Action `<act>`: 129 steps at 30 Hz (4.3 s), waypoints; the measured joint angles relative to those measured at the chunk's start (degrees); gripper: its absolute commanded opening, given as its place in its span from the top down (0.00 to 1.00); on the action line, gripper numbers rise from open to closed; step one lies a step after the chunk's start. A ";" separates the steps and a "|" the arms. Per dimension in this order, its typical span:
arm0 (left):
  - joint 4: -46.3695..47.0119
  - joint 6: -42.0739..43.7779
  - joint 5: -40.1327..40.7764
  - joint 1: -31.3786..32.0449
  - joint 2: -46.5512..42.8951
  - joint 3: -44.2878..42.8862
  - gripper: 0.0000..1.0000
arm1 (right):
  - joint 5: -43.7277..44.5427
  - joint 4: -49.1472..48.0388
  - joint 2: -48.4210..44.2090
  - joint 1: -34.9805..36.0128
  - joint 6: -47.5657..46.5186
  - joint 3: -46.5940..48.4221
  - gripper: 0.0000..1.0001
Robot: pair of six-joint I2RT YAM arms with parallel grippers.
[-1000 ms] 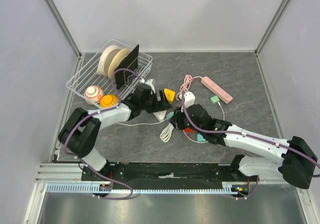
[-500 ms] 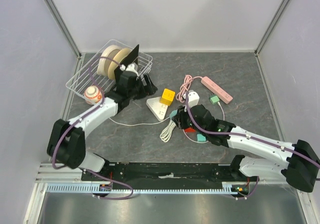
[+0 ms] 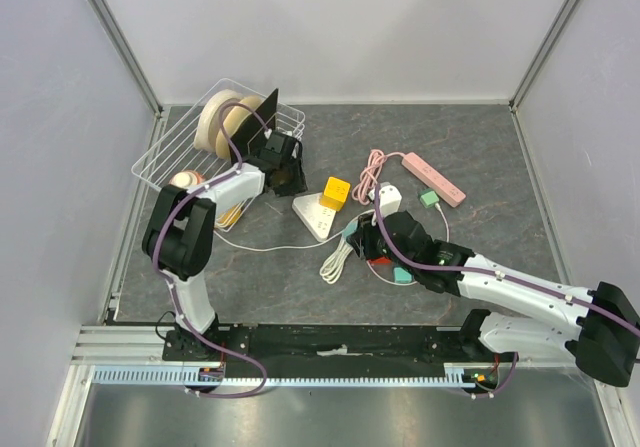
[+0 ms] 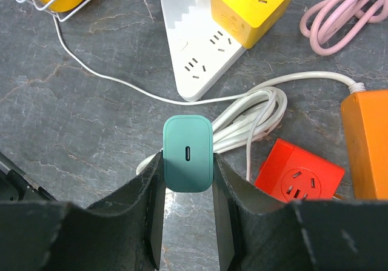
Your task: Insert the plug
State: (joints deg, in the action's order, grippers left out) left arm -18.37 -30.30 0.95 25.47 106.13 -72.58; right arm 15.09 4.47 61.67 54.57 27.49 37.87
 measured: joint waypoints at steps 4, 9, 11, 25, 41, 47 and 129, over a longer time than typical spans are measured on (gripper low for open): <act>-2.34 -0.26 0.02 0.02 0.17 0.76 0.54 | -0.26 0.07 0.02 0.00 0.22 -0.02 1.00; -2.49 -2.56 0.13 0.83 -1.49 6.40 0.55 | -0.52 -0.02 0.55 0.00 1.03 -0.02 1.00; -2.64 -4.13 0.02 1.42 -3.69 10.23 0.55 | -0.68 -0.15 1.42 0.00 1.68 0.02 1.00; 0.28 -14.27 -0.55 3.48 -26.77 28.87 0.25 | -4.02 -1.03 14.73 -3.56 0.20 6.40 1.00; 14.40 -14.88 -12.09 3.48 -27.19 33.64 0.25 | -15.34 -1.92 22.23 -9.97 -6.67 9.46 1.00; 15.67 -14.88 -13.42 3.48 -24.46 33.64 0.27 | -17.03 -4.81 22.86 -10.45 -7.41 9.42 1.00; 5.55 -15.04 -10.29 0.87 -5.14 11.41 0.42 | -13.53 18.51 19.21 -17.31 -13.75 29.11 0.03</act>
State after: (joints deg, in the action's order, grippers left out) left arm -12.82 -45.34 -9.34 26.35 100.99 -61.17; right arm 1.56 22.98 80.88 37.26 13.74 66.98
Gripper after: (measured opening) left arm 0.561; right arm 0.956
